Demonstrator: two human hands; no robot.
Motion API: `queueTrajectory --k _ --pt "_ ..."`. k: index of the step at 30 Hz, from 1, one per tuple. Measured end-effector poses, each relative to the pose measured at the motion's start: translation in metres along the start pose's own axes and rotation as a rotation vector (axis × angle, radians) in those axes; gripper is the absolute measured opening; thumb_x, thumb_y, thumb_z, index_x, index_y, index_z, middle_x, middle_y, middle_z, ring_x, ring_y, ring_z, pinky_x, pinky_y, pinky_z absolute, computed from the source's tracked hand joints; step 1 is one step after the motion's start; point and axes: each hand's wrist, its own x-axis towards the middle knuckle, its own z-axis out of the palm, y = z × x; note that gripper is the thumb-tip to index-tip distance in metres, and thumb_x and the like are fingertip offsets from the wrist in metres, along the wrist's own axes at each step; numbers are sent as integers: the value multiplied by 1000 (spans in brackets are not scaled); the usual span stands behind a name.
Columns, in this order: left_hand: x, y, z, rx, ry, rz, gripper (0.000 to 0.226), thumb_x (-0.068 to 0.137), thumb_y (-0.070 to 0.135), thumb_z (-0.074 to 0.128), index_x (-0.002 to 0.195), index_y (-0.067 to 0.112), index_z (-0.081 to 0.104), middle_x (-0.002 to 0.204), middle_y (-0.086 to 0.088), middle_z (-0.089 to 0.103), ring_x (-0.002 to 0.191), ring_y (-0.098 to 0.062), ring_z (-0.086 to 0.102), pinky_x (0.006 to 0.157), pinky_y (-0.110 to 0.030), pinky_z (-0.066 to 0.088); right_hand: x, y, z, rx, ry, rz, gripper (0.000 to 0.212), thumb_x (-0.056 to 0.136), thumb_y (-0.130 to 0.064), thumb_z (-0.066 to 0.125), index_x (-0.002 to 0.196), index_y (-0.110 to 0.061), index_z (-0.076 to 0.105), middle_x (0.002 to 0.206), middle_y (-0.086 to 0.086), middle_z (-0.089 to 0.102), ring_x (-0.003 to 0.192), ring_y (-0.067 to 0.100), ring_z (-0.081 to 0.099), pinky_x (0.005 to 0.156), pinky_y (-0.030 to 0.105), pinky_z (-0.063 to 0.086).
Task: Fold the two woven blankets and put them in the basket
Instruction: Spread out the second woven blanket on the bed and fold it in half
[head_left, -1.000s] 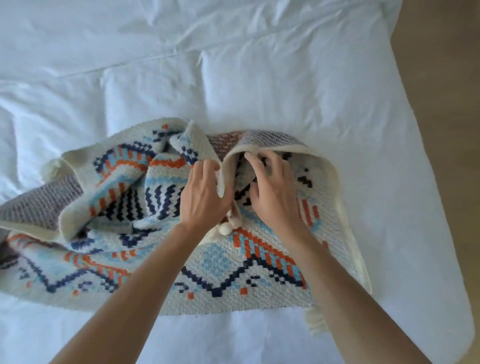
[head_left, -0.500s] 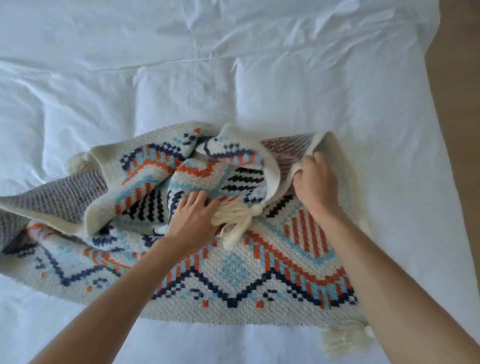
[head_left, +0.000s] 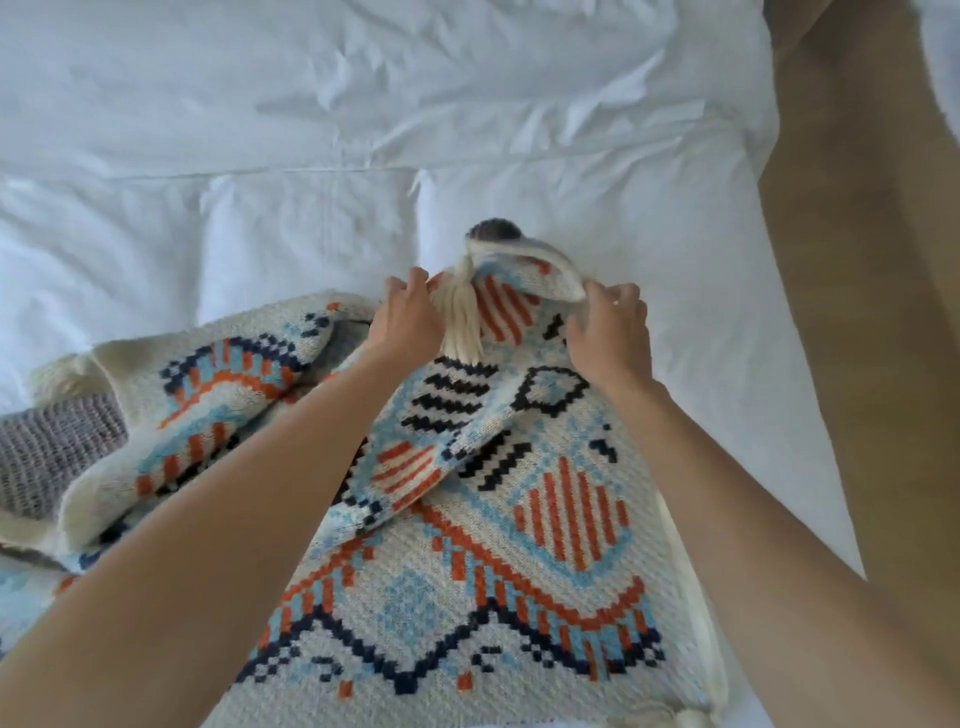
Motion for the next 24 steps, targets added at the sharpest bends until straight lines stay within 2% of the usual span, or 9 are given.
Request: queueTrajectory --k 5,7,9,11,14,16,18,21,24 --pt "13 -2 9 5 -273 -44 28 92 3 46 120 4 41 84 -10 59 65 -20 62 53 -29 54 3 26 13 65 -171 144 72 93 -19 51 149 -24 6 147 14 21 123 34 39 92 44 44" --pt "7 3 14 104 -405 28 20 93 6 45 112 3 49 75 -8 62 57 -16 64 54 -29 57 2 31 19 83 -274 114 73 94 -20 53 149 -29 6 138 14 31 94 29 56 70 36 50" --pt "7 9 15 167 -381 61 19 94 11 43 108 2 53 74 -8 63 57 -17 64 52 -27 55 -2 35 28 24 -335 67 57 96 -17 51 145 -25 22 123 16 47 74 25 55 57 30 43" --pt "17 18 7 106 -137 11 26 92 15 43 114 3 50 90 -12 62 77 -27 65 61 -34 52 -4 38 32 -4 -216 81 39 97 -9 44 135 -14 38 112 17 55 78 29 57 62 32 43" --pt "35 33 -11 -111 222 -45 37 89 12 43 126 7 40 119 -18 52 106 -36 53 80 -40 41 -4 40 27 104 124 145 31 95 -1 42 125 -7 47 117 17 48 79 26 57 67 32 50" --pt "37 41 -9 -147 138 86 56 87 4 45 139 17 28 136 -13 38 112 -24 46 82 -28 37 -10 41 25 214 184 108 39 94 1 45 131 -10 43 125 15 41 71 18 56 60 26 52" --pt "28 41 4 -67 4 226 78 81 -3 48 147 24 15 151 -10 15 122 -24 37 89 -25 40 -27 43 29 245 145 37 53 91 2 51 139 -15 37 134 13 33 67 11 53 51 17 46" --pt "0 34 28 64 61 313 75 77 -3 47 144 21 24 154 -12 5 135 -33 26 103 -41 42 -71 53 38 200 120 12 57 87 -2 58 138 -18 39 144 11 28 95 16 57 76 21 52" --pt "-50 23 59 193 86 406 52 83 3 47 133 14 40 143 -11 27 125 -27 36 103 -38 41 -129 64 49 161 137 33 45 81 -5 63 125 -15 55 132 10 44 119 24 46 99 44 45"
